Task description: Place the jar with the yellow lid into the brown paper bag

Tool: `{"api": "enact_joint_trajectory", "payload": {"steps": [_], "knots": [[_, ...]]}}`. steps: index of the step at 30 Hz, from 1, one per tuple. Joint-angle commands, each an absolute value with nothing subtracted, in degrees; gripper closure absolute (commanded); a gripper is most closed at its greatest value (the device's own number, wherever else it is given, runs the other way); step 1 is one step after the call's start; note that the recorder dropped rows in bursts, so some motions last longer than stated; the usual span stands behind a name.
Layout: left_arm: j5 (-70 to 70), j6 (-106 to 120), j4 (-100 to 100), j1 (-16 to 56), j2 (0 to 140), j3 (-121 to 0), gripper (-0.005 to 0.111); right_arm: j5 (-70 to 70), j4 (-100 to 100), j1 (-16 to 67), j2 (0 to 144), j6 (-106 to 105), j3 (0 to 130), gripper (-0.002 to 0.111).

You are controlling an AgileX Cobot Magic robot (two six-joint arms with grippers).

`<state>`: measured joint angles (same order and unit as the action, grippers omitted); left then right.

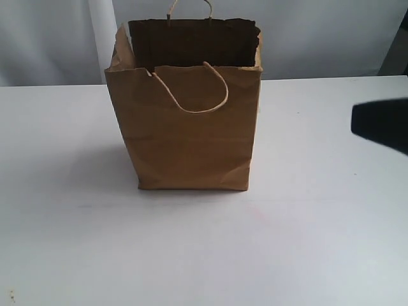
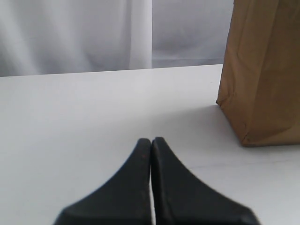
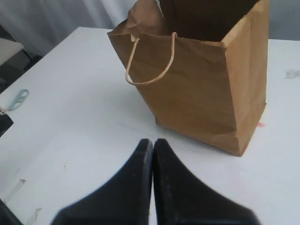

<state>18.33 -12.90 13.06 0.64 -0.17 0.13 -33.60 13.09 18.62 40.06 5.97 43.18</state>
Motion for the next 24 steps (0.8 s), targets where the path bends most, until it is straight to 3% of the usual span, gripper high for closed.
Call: {"api": "enact_joint_trajectory", "payload": {"steps": [1,15,24], "knots": [[17.8,-13.1,12.8,0.9,0.0,0.0,0.106,-18.7,15.0,18.9,34.8,5.4,32.1,0.108],[17.8,-13.1,12.8,0.9,0.0,0.0,0.106,-15.7,14.9,18.9,33.7,4.9,24.5,0.108],[17.8,-13.1,12.8,0.9,0.0,0.0,0.106,-12.2,0.3,17.8,32.3,4.3,24.2,0.108]]}}
